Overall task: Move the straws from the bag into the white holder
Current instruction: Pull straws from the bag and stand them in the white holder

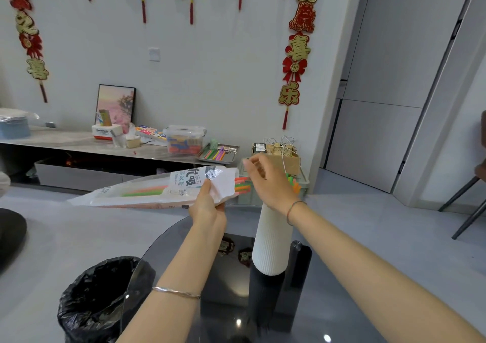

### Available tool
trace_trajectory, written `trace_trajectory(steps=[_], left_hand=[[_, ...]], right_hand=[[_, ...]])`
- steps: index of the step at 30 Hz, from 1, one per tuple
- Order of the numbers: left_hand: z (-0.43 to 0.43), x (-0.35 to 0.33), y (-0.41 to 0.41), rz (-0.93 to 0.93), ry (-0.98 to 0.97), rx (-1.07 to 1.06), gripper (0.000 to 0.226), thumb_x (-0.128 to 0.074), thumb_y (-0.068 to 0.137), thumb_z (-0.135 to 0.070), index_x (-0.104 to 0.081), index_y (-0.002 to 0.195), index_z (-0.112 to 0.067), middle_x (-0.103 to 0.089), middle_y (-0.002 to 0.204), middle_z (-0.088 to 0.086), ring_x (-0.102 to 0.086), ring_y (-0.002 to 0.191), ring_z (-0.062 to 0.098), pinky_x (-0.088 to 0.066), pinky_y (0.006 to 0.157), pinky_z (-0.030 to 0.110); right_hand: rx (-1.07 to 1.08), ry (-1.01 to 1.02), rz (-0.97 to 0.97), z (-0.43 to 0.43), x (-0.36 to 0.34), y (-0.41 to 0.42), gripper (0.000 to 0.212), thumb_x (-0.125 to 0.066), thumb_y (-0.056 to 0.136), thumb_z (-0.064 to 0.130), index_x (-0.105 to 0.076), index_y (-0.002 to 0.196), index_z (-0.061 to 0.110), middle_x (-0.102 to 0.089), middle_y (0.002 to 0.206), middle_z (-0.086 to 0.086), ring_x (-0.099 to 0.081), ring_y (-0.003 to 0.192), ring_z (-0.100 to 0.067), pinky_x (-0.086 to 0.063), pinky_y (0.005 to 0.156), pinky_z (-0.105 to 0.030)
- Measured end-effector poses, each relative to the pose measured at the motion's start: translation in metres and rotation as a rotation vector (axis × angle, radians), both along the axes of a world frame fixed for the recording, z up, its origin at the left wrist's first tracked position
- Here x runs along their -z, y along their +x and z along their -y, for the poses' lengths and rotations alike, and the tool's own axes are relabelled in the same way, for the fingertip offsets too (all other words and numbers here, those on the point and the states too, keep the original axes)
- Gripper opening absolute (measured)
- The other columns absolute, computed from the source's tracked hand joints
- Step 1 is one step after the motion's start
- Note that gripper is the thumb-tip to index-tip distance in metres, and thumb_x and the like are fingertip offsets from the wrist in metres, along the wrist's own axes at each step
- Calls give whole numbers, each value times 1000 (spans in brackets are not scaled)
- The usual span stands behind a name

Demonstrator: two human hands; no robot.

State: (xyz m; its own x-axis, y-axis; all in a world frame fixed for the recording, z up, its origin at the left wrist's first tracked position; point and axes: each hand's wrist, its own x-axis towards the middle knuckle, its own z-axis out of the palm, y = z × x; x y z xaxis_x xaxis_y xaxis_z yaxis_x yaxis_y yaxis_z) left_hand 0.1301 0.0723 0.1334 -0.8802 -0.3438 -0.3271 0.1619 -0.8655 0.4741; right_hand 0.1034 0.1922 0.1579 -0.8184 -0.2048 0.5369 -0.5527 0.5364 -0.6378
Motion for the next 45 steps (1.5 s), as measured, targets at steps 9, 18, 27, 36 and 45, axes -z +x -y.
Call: trace_trajectory(steps=[9, 18, 27, 36, 45], left_hand=[[8, -14, 13, -18, 11, -52, 44, -59, 91, -9, -47, 132, 2, -60, 128, 18, -61, 82, 23, -54, 46, 33], [21, -15, 15, -6, 92, -46, 44, -57, 92, -8, -44, 134, -2, -58, 131, 14, -62, 88, 24, -56, 45, 32], [6, -16, 10, 22, 119, 5, 45, -60, 91, -8, -45, 132, -2, -60, 130, 15, -63, 93, 24, -57, 82, 35], [10, -18, 7, -10, 118, 7, 46, -58, 92, -7, -41, 135, -4, -56, 132, 16, -69, 61, 27, -58, 70, 50], [3, -18, 1, 9, 143, 13, 40, -56, 93, -7, -40, 129, -5, -54, 133, 19, -61, 32, 29, -55, 66, 58]], right_hand=[[-41, -170, 123, 36, 13, 3, 15, -48, 94, 28, -55, 85, 17, -61, 84, -1, -57, 79, -16, -47, 73, -35], [42, -258, -3, 9, -3, -3, 25, -56, 91, 29, -57, 75, 10, -54, 65, -3, -47, 58, -12, -40, 58, -25], [-32, -863, 556, 32, 1, 6, 26, -66, 83, 37, -66, 84, 12, -56, 49, 8, -45, 31, 1, -31, 32, -11], [101, -1127, 358, 16, -16, -2, 36, -64, 84, 36, -61, 54, 16, -54, 39, 9, -44, 32, -4, -30, 33, -14], [92, -1089, 401, 20, -18, -5, 33, -53, 92, 33, -61, 66, 15, -64, 75, -5, -60, 84, -24, -47, 91, -42]])
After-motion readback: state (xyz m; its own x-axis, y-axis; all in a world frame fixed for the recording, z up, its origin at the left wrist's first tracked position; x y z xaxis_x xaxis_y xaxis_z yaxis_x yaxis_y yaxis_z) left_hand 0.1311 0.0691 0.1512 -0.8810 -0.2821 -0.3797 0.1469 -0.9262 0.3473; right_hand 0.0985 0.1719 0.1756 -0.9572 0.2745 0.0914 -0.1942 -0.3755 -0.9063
